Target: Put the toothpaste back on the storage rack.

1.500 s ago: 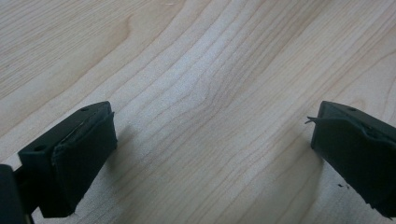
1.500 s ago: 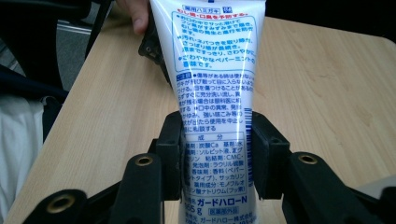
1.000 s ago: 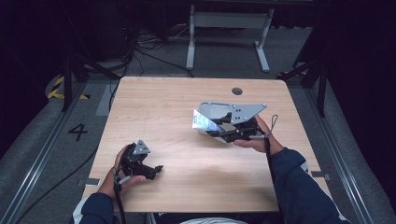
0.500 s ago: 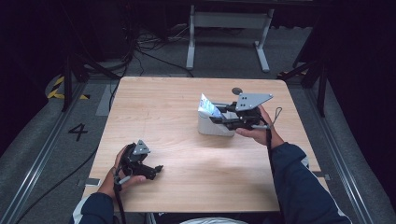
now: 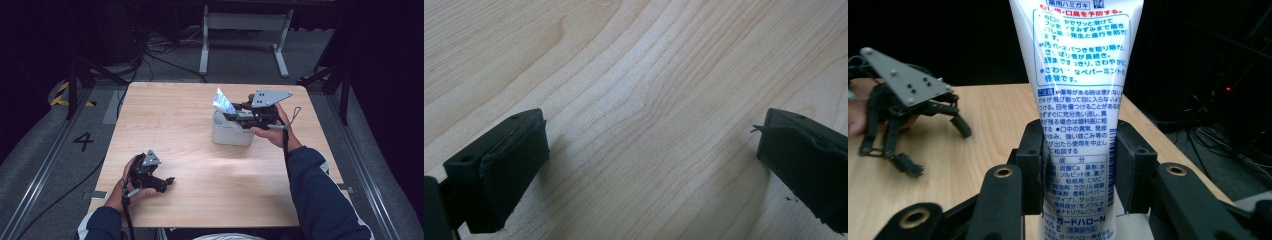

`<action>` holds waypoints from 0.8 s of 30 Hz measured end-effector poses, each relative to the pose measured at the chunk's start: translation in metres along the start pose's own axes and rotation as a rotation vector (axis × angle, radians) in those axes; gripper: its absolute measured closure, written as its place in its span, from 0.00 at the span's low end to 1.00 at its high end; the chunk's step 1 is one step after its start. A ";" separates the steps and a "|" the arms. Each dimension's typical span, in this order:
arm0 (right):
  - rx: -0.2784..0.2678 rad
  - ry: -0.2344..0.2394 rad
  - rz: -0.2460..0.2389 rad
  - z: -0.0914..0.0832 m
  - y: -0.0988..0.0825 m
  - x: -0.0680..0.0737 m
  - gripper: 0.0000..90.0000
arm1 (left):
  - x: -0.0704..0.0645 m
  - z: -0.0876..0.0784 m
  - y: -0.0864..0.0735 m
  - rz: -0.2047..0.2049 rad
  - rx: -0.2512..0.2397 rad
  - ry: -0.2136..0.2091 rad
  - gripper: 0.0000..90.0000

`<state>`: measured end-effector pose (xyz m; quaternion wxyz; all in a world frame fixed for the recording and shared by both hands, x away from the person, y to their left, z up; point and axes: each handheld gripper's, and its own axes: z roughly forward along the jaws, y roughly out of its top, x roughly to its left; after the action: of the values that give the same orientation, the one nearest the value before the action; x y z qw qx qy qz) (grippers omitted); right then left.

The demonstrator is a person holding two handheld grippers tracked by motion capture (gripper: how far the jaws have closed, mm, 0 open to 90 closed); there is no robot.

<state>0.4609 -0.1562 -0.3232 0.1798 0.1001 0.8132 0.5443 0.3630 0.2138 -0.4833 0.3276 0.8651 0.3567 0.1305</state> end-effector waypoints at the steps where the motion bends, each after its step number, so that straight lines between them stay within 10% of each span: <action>1: 0.001 -0.003 0.005 0.000 0.001 -0.001 0.70 | 0.000 0.000 0.000 0.000 0.000 0.000 0.01; 24: 0.031 -0.058 0.066 0.016 -0.014 -0.028 0.70 | 0.000 0.000 0.000 -0.001 -0.003 -0.002 0.01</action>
<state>0.4933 -0.1580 -0.3368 0.1837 0.1454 0.8123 0.5341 0.3629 0.2138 -0.4834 0.3292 0.8647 0.3564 0.1300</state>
